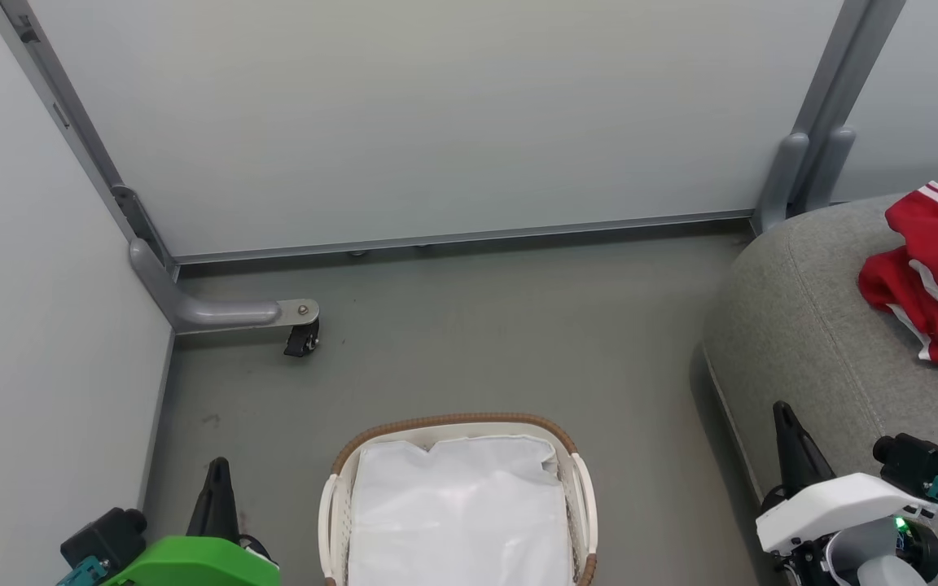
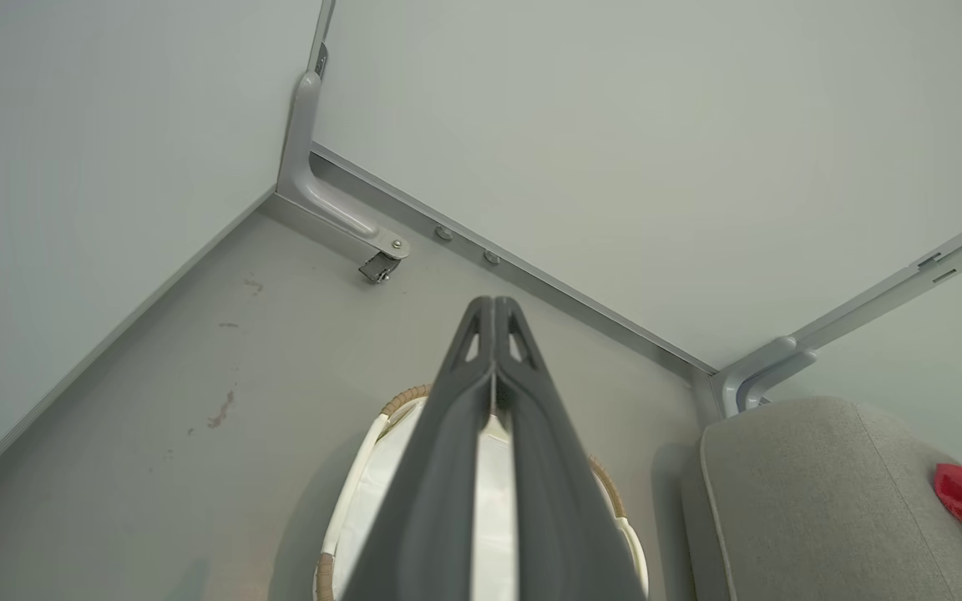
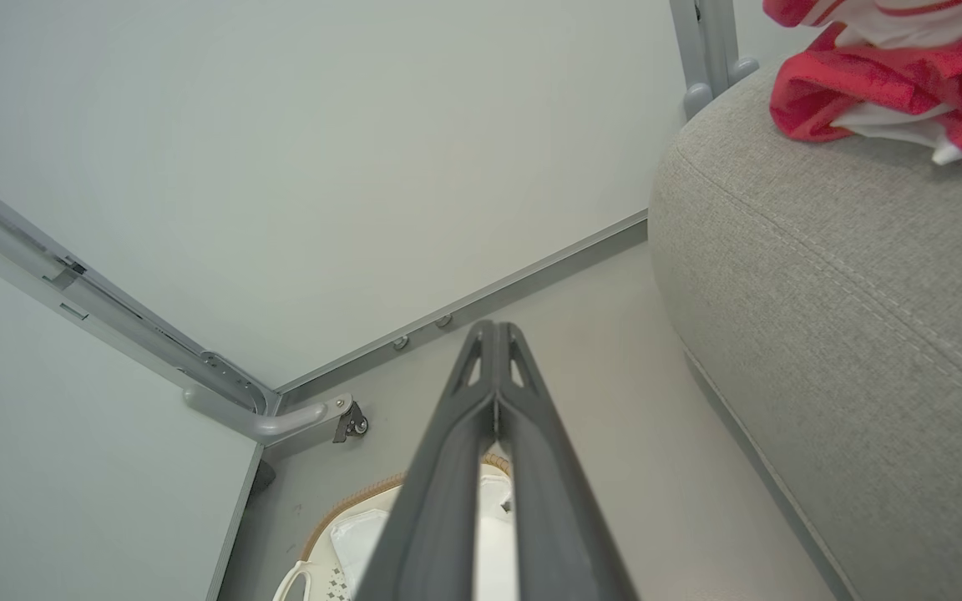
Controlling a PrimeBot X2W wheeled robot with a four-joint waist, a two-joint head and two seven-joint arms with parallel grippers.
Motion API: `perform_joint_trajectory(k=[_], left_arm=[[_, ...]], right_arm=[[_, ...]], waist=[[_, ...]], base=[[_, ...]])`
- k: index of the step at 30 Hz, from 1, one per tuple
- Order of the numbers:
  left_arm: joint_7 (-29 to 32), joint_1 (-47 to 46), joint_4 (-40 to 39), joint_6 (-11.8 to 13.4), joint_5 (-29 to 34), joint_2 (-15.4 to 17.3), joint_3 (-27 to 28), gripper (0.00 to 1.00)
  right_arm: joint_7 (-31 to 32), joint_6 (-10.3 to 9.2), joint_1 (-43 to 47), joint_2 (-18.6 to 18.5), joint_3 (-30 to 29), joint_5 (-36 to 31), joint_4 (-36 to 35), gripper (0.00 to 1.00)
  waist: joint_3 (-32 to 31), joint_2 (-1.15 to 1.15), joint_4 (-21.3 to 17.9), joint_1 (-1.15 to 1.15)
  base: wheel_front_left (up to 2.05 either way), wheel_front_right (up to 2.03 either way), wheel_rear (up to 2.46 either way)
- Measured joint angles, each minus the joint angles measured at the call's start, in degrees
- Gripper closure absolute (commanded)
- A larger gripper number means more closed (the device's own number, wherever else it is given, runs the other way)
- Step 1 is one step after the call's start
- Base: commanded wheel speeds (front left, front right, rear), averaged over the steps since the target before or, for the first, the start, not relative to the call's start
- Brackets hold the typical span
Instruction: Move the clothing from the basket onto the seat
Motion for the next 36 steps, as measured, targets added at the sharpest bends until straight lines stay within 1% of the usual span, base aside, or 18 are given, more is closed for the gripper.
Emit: perform_joint_trajectory(k=[17,36], left_arm=[[3.7,-0.8,-1.9,-0.5,-12.5,0.0,2.1,1.00],[7.1,-1.9,-3.8,-0.9,-24.2,0.0,4.0,1.00]], right_arm=[[3.6,-0.01,-0.1,-0.1,-0.9,14.3,-1.6,1.00],[7.1,-0.01,-0.2,-0.2,-1.8,27.6,-3.0,1.00]], waist=[[0.1,0.00,-0.3,0.00],[0.2,0.00,-0.7,0.00]], base=[[0.00,0.00,0.00],[0.00,0.00,0.00]])
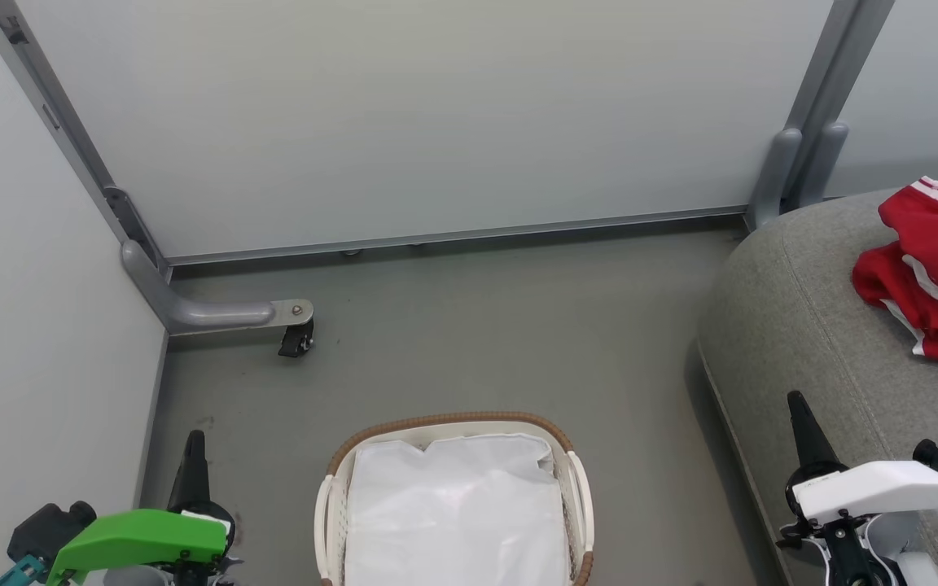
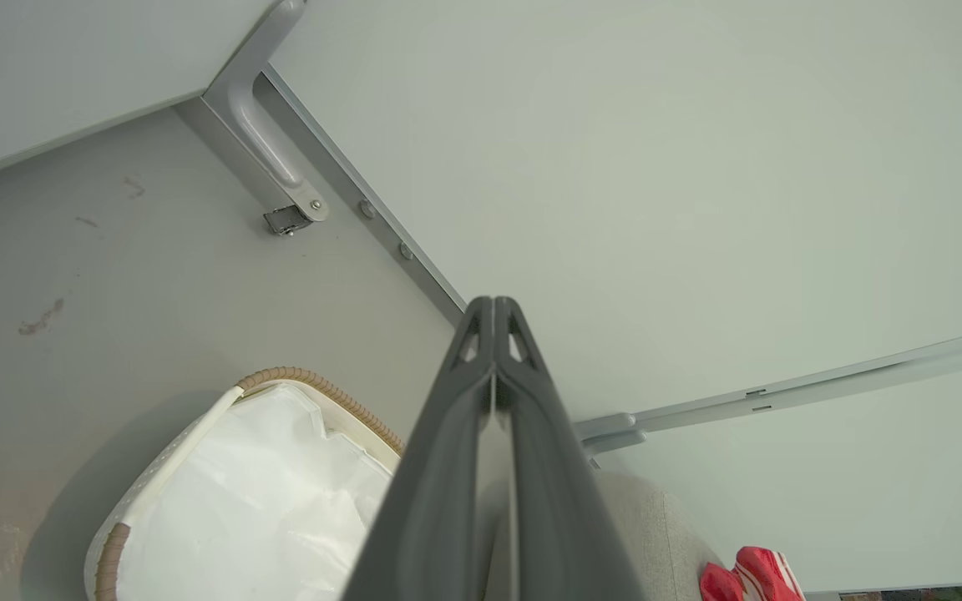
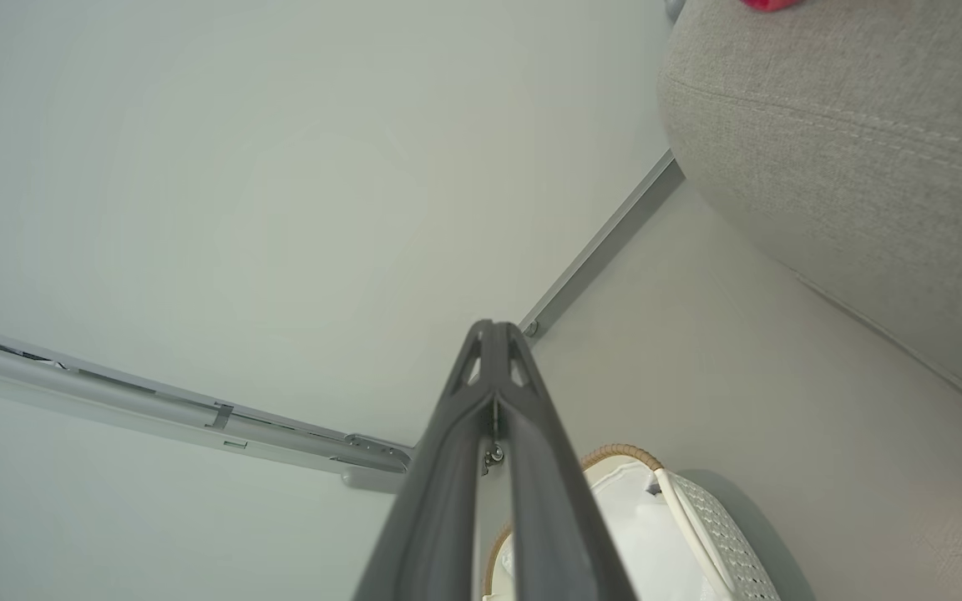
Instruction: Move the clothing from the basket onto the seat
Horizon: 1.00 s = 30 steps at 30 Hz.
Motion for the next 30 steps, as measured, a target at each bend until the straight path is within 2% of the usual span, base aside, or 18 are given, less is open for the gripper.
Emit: perform_joint_trajectory(k=[30], left_arm=[[4.4,-1.3,-2.3,-0.5,-15.1,0.0,2.4,1.00]], right_arm=[[4.3,0.00,-0.2,-0.2,-1.0,16.8,-1.8,1.00]], waist=[[0.2,0.00,-0.6,0.00]], base=[[0.00,0.00,0.00]])
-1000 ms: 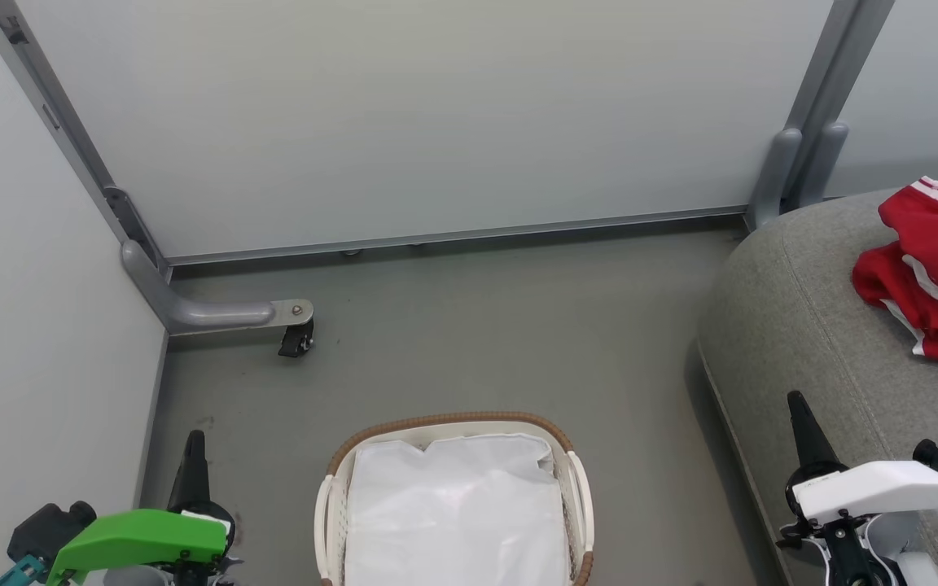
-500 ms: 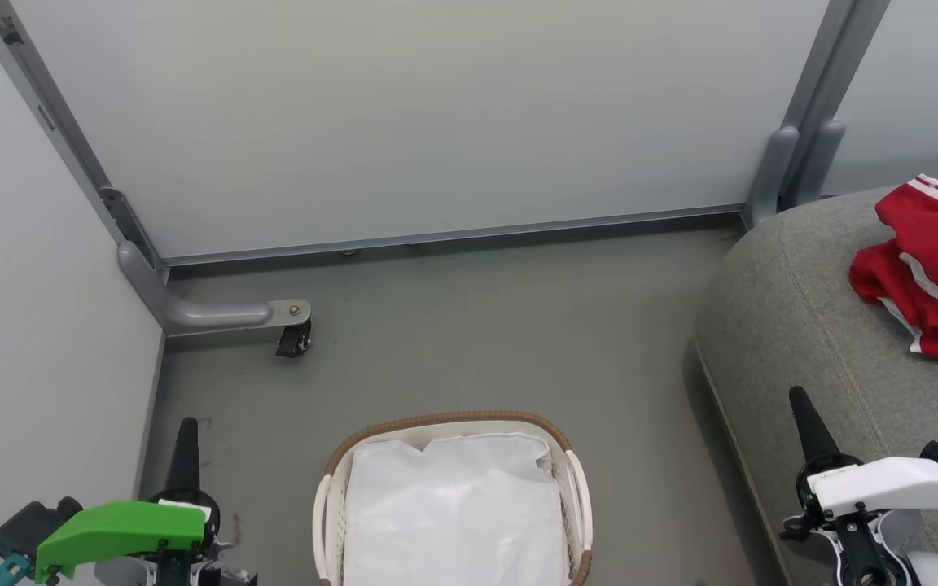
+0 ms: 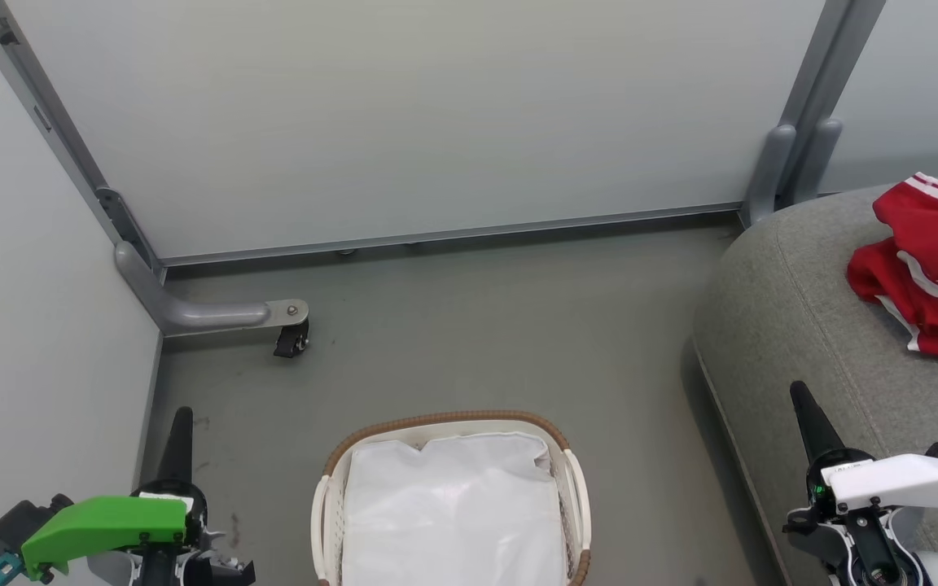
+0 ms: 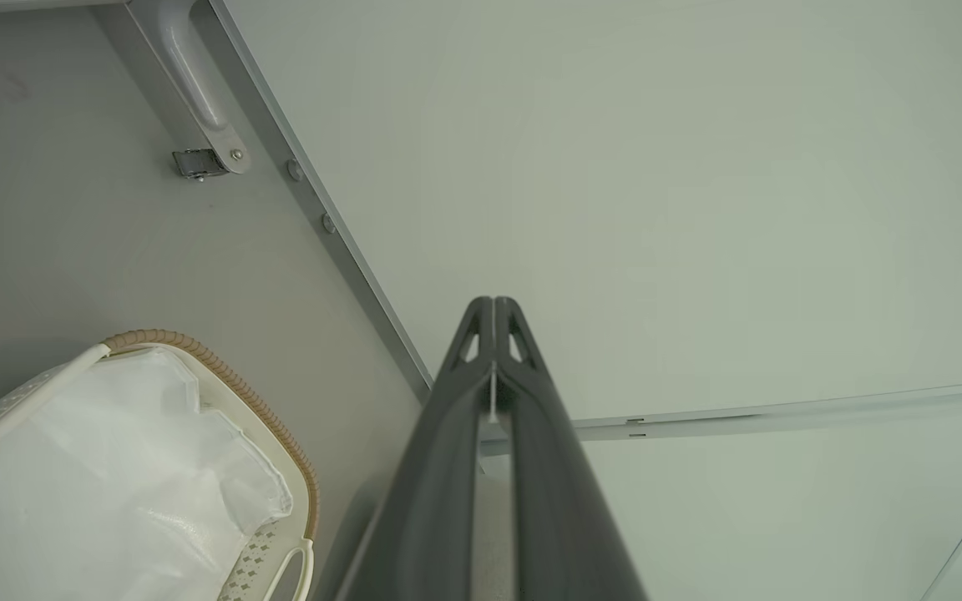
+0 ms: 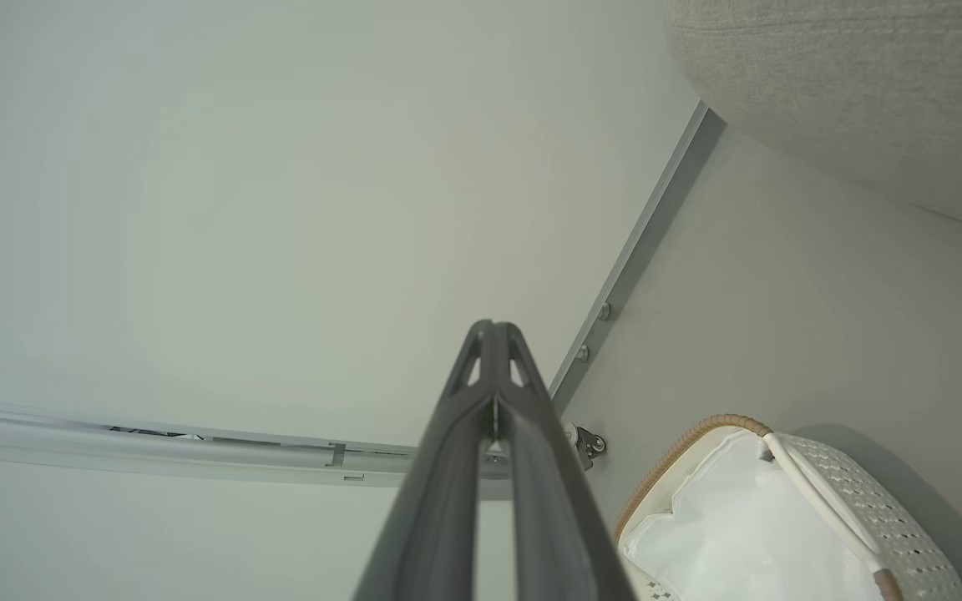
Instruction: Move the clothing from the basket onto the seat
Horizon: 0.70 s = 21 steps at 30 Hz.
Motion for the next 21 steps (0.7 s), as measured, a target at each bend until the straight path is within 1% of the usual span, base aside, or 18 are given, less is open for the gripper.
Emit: perform_joint_trajectory(k=[21], left_arm=[[2.4,-0.9,-1.4,-0.1,-8.4,0.0,1.5,1.00]], right_arm=[[2.5,-0.01,-0.2,-0.1,-0.7,9.7,-1.1,1.00]], waist=[[0.1,0.00,-0.4,0.00]], base=[[0.00,0.00,0.00]])
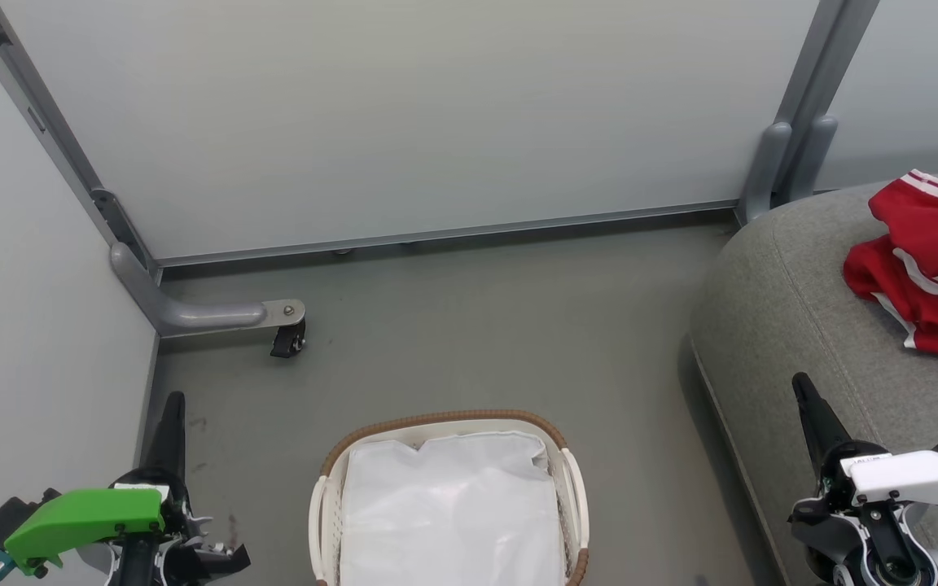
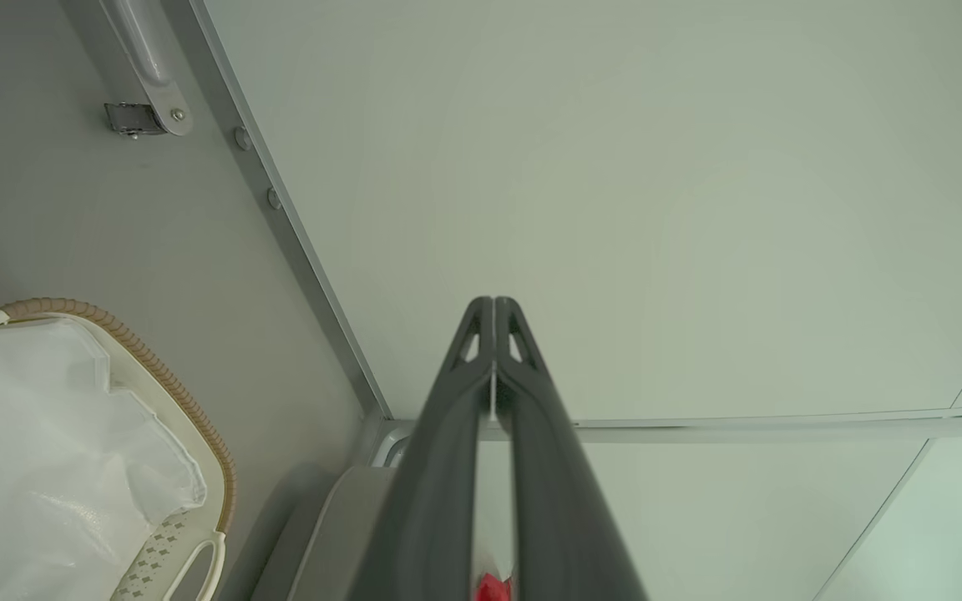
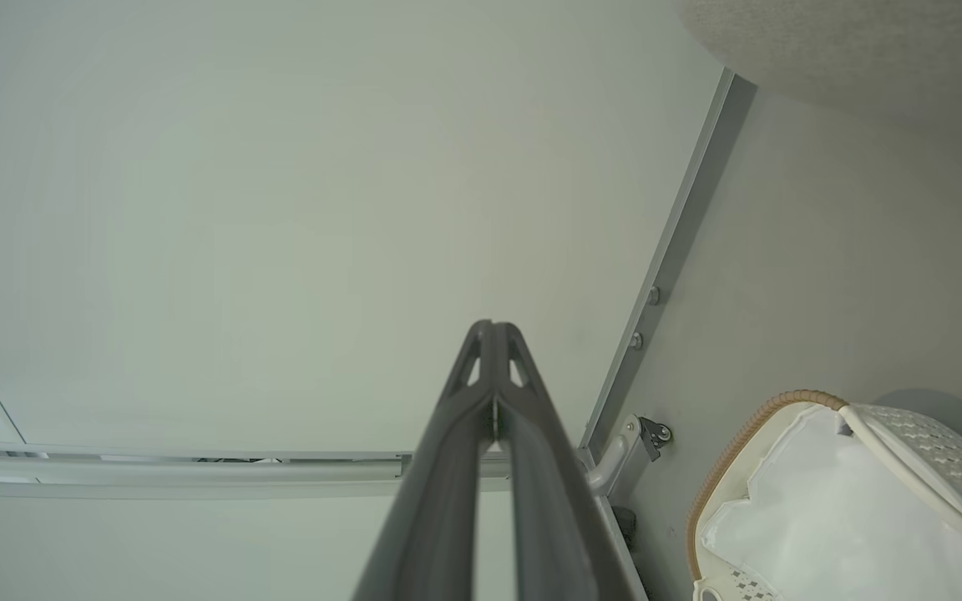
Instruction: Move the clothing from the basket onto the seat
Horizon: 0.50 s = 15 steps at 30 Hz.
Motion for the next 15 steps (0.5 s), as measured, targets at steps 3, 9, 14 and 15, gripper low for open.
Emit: perform_joint_trajectory(k=[3,9,14,15], left_arm=[[0.4,0.0,-0.2,0.0,-1.0,0.0,0.2,1.00],[0.9,-0.1,-0.5,0.0,-3.2,0.0,0.5,1.00],[1.4,-0.4,-0.8,-0.2,-4.7,0.0,0.8,1.00],[1.6,-0.5,-0.8,-0.2,-5.2,0.0,0.9,1.00]], right_arm=[[0.3,0.00,0.0,0.0,-0.1,1.2,-0.1,1.00],[1.0,0.00,-0.2,0.0,-0.2,3.6,-0.4,1.00],[1.4,0.00,-0.2,0.0,-0.3,5.4,-0.6,1.00],[1.5,0.00,-0.2,0.0,-0.4,6.0,-0.7,1.00]], waist=[[0.0,0.00,-0.1,0.00],[0.1,0.00,-0.2,0.00],[0.1,0.00,-0.3,0.00],[0.1,0.00,-0.3,0.00]], base=[[0.00,0.00,0.00],[0.00,0.00,0.00],[0.00,0.00,0.00],[0.00,0.00,0.00]])
